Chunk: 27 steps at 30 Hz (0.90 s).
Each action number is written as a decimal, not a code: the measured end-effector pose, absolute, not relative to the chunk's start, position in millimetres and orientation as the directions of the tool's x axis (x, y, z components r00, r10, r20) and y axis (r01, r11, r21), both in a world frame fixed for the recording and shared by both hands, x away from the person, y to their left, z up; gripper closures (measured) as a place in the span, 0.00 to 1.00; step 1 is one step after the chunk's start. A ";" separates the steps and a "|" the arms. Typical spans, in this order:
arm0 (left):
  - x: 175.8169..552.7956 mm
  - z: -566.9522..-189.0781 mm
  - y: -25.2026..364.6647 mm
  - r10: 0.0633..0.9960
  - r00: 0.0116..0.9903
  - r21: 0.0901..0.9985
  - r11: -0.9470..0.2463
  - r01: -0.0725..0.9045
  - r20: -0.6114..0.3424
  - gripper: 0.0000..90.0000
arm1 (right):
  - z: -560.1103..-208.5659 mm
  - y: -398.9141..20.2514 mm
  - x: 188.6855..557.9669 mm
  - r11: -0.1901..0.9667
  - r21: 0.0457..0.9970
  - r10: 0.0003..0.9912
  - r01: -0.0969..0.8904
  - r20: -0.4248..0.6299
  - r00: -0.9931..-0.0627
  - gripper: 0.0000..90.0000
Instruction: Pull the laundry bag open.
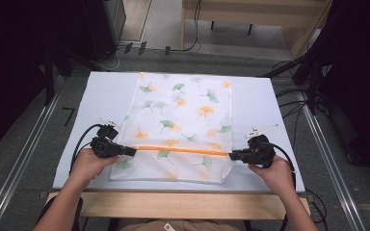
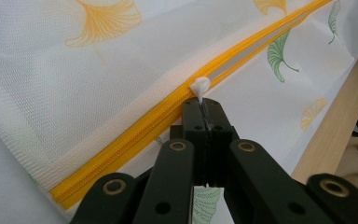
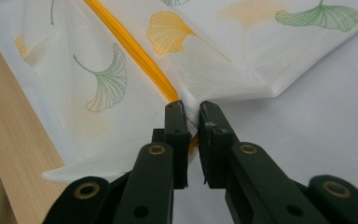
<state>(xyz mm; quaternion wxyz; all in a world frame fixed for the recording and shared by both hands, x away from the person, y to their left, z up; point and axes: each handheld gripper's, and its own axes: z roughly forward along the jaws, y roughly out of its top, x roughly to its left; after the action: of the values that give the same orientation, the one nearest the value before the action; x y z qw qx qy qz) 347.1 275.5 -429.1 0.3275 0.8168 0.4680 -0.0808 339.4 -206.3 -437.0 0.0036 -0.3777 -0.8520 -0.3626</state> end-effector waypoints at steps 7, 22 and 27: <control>347.7 -429.1 278.3 0.709 0.550 0.454 -0.352 0.819 -0.442 1.00 | -436.5 -204.9 339.0 0.455 0.616 0.637 0.643 0.279 -0.718 0.94; 343.1 -430.3 302.0 0.741 0.515 0.456 -0.313 0.833 -0.431 1.00 | -436.6 -206.5 339.7 0.450 0.620 0.643 0.642 0.275 -0.715 0.94; 343.2 -430.3 300.9 0.741 0.512 0.456 -0.309 0.835 -0.434 1.00 | -436.7 -207.4 339.8 0.449 0.617 0.646 0.646 0.275 -0.712 0.94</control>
<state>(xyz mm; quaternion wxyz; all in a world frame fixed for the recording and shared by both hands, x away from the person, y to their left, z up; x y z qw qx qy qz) 343.2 300.9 -430.3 0.3265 0.8057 0.4890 -0.0713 339.8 -207.4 -436.7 0.0000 -0.3797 -0.8512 -0.3623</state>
